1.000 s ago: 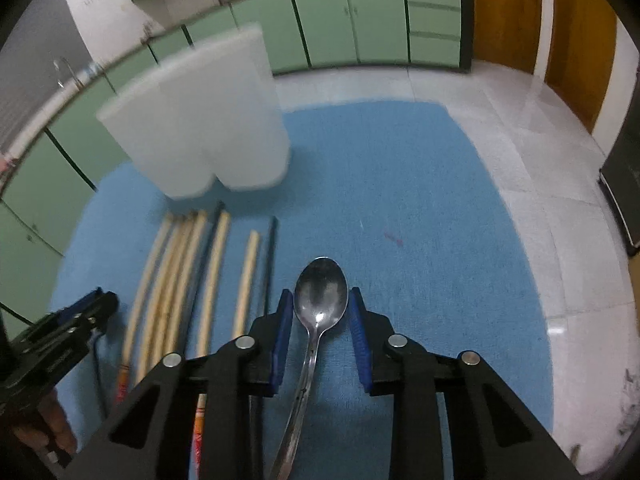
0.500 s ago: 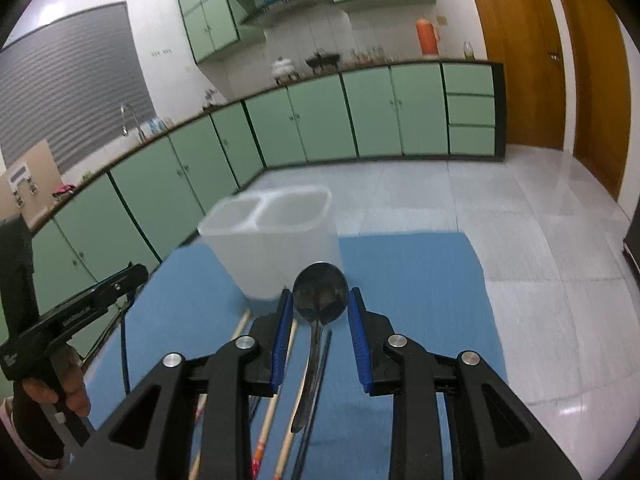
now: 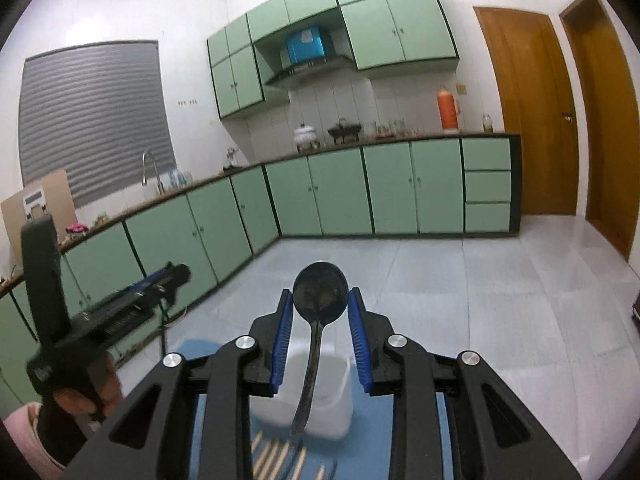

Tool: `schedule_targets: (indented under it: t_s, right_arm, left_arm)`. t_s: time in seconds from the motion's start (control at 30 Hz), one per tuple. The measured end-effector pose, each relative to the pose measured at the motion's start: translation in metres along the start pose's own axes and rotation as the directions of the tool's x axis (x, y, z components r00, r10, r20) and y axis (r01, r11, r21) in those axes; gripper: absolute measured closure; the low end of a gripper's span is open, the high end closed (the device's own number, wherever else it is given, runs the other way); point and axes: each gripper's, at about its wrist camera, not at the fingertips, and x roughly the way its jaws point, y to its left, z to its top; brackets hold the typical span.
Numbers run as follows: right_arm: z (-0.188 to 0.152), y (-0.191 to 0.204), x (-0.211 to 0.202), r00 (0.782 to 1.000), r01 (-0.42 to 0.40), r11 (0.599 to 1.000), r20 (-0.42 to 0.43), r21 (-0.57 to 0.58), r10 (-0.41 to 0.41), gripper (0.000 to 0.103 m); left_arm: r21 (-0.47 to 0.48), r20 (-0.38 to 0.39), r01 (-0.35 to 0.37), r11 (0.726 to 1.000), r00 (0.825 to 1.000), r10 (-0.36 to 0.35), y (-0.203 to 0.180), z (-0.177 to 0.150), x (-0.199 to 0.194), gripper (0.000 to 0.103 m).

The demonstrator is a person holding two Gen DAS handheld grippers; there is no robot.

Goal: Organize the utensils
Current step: 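Lift both spoons into the white holder and open both tools, then grasp a red-patterned chopstick with the left tool while the right tool grasps the black chopstick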

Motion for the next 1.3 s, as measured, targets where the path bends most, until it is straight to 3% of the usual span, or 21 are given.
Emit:
schedule_targets:
  t_s: [0.27, 0.47, 0.63, 0.7, 0.87, 1.07, 1.2, 1.3]
  right_arm:
    - [0.015, -0.003, 0.062, 1.000, 0.027, 0.999, -0.009, -0.018, -0.027, 0.075]
    - [-0.009, -0.004, 0.105, 0.996, 0.035, 0.999, -0.075, -0.032, -0.037, 0.075]
    - [-0.038, -0.001, 0.121, 0.990, 0.006, 0.999, -0.142, -0.046, -0.013, 0.075]
    - [-0.046, -0.001, 0.122, 0.986, -0.012, 0.999, -0.166, -0.043, 0.005, 0.074]
    - [-0.059, -0.003, 0.109, 0.984, -0.022, 0.999, -0.178, -0.025, 0.017, 0.070]
    - [-0.072, -0.007, 0.060, 0.989, 0.012, 1.000, -0.147, 0.001, -0.012, 0.047]
    - [-0.101, -0.009, 0.020, 0.985, 0.044, 0.998, -0.171, 0.035, -0.038, 0.041]
    - [-0.132, -0.011, -0.010, 0.974, 0.079, 0.994, -0.217, 0.079, -0.060, 0.040]
  left_arm:
    - [0.027, 0.031, 0.004, 1.000, 1.000, -0.004, -0.010, 0.003, 0.063, 0.069]
    - [0.064, 0.003, 0.000, 0.998, 1.000, 0.000, -0.009, -0.020, 0.086, 0.069]
    - [0.041, -0.052, 0.003, 0.999, 0.999, -0.001, 0.005, -0.038, 0.093, 0.068]
    - [0.034, -0.064, 0.004, 0.999, 0.998, -0.001, 0.009, -0.042, 0.090, 0.060]
    - [0.020, -0.075, 0.002, 1.000, 0.997, -0.001, 0.019, -0.045, 0.072, 0.052]
    - [0.010, -0.107, -0.007, 1.000, 0.994, 0.008, 0.023, -0.060, 0.026, 0.041]
    - [0.017, -0.174, -0.024, 1.000, 0.984, 0.026, 0.024, -0.087, -0.014, 0.033]
    - [0.029, -0.261, -0.037, 0.999, 0.964, 0.043, 0.026, -0.114, -0.039, 0.031]
